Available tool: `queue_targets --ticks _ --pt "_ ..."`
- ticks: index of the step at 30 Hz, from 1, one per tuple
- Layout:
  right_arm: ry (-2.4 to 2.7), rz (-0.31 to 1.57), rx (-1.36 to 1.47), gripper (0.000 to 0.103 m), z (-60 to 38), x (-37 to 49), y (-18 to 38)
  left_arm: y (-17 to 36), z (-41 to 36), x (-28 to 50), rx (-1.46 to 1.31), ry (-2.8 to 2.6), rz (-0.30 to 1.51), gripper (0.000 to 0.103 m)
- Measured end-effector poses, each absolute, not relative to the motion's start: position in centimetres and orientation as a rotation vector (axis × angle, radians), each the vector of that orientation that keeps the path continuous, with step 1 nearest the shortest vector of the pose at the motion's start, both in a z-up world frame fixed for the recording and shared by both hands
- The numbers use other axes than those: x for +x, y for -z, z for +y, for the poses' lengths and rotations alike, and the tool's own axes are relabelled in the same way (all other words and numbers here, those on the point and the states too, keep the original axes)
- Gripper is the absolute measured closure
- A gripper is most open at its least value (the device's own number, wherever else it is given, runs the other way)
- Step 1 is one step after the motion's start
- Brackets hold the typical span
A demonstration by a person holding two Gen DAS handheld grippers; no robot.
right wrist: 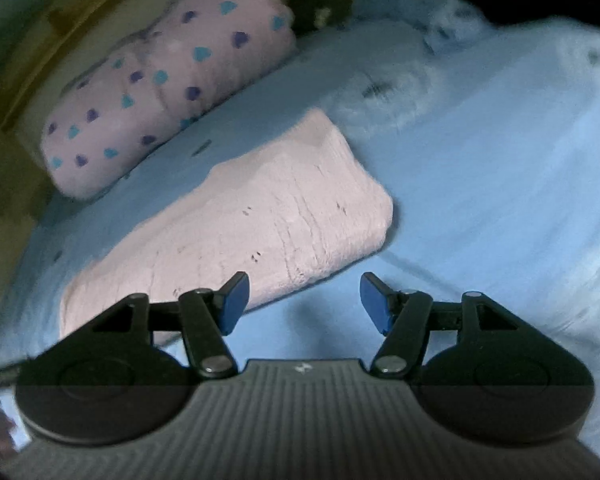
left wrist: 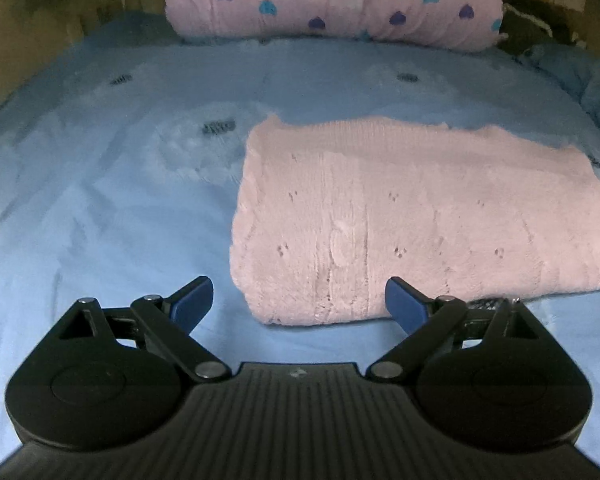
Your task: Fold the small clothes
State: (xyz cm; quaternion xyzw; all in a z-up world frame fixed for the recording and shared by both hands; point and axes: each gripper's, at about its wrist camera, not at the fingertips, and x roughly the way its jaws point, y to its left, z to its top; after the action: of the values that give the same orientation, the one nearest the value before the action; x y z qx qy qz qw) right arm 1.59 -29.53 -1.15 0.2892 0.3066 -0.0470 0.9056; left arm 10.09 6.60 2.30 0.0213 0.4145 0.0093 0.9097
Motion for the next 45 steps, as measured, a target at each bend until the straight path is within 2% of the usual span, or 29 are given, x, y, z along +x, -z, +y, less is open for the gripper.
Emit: queue_targets --ticks 14,32,34,36,38,45 --pt "0.193 0.449 0.835 0.030 -29.1 5.1 4.0 -0.4 8.1 12.0 -0.031 -0.044 0.928 0.008" --pt "0.251 0.375 0.886 0.030 -28.9 7.1 4.6 -0.9 8.7 12.0 -0.065 -0.063 0.924 0.007" --pt "0.258 0.373 0.890 0.034 -28.8 7.4 4.6 -1.2 8.8 11.9 -0.064 -0.068 0.914 0.007" --pt "0.271 0.380 0.918 0.054 -29.0 7.6 4.7 -1.5 8.9 11.8 -0.062 -0.072 0.898 0.007" --pt "0.281 0.402 0.961 0.065 -29.5 8.0 4.9 -1.7 9.1 11.7 -0.068 -0.073 0.893 0.007" --pt "0.248 0.450 0.884 0.073 -29.3 8.6 3.9 -1.9 9.5 11.9 -0.105 -0.073 0.903 0.007"
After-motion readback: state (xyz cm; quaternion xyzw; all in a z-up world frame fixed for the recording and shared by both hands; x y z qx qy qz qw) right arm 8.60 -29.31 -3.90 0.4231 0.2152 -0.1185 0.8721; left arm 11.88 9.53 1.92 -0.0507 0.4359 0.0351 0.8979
